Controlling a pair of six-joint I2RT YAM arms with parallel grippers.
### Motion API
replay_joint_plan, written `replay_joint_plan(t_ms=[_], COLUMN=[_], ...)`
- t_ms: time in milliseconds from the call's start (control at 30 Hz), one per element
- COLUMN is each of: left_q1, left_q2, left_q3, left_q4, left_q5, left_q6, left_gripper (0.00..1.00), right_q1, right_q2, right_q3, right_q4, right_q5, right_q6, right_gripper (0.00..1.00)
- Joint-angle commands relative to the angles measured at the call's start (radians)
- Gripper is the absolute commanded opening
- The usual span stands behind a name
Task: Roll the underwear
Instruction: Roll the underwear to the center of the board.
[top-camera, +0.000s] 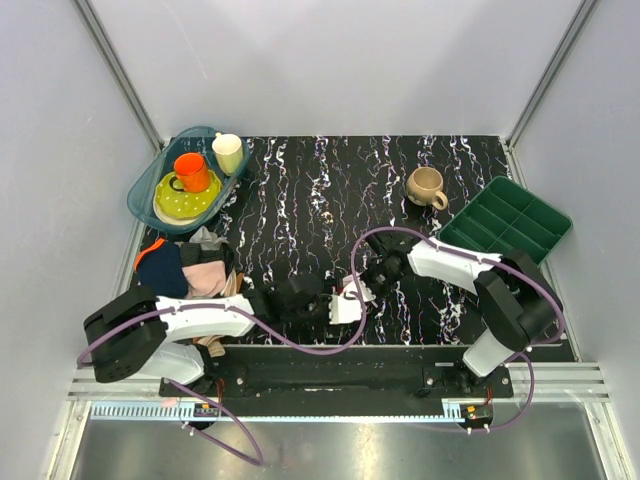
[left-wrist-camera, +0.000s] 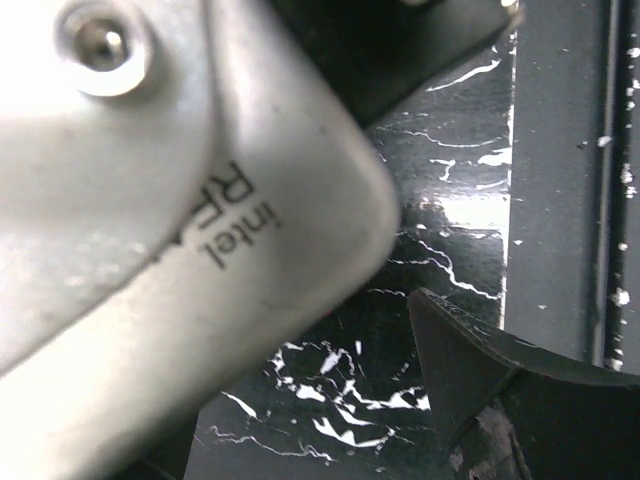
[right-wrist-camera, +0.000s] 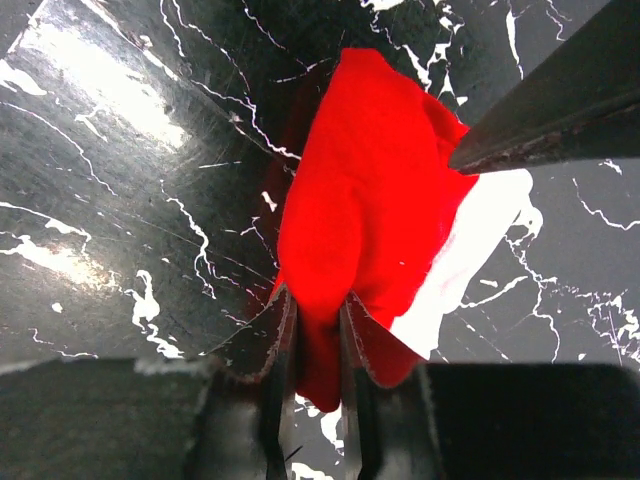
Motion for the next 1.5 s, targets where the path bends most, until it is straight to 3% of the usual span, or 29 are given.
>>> replay_joint_plan(t_ms=[0, 200, 333, 533, 1167, 1333, 1433, 1467], left_q1=[-0.002, -0.002, -0.001, 0.014, 0.044, 0.053, 0.063, 0.067], left_q2=[0.068, 0.059, -0.089, -0.22, 0.074, 0.092, 0.117, 0.123], left_q3=[0.034, 0.009, -0.112, -0.204, -0.106, -0.094, -0.071, -0.066], left_q4=[0.076, 0.133, 0.304, 0.369, 0.431, 0.42, 0.385, 0.376], left_q5=[-0.104, -0.101, -0.12, -0.091, 0.003, 0.043, 0.07, 0.074], left_q6=[0.069, 0.074, 0.015, -0.014, 0.077, 0.074, 0.068, 0.063], left_gripper=[0.8, 0.8, 0.81, 0.83, 0.78, 0.7, 0.56, 0.46], right_q1=[0.021, 0.0, -0.045, -0.062, -0.068, -0.068, -0.071, -0.073], right_q2=[-0.023, -0.049, -0.052, -0.053, -0.116, -0.13, -0.135, -0.136], right_q3=[-0.049, -0.066, -0.06, -0.077, -0.18, -0.192, -0.194, -0.194], right_q4=[0.011, 0.038, 0.036, 0.074, 0.243, 0.257, 0.262, 0.26], right_q5=[-0.027, -0.079, -0.126, -0.165, -0.243, -0.274, -0.284, -0.287], right_q6=[0.056, 0.076, 0.082, 0.082, 0.101, 0.116, 0.127, 0.128], right_gripper=[0.15, 0.15, 0.15, 0.16, 0.16, 0.15, 0.16, 0.15])
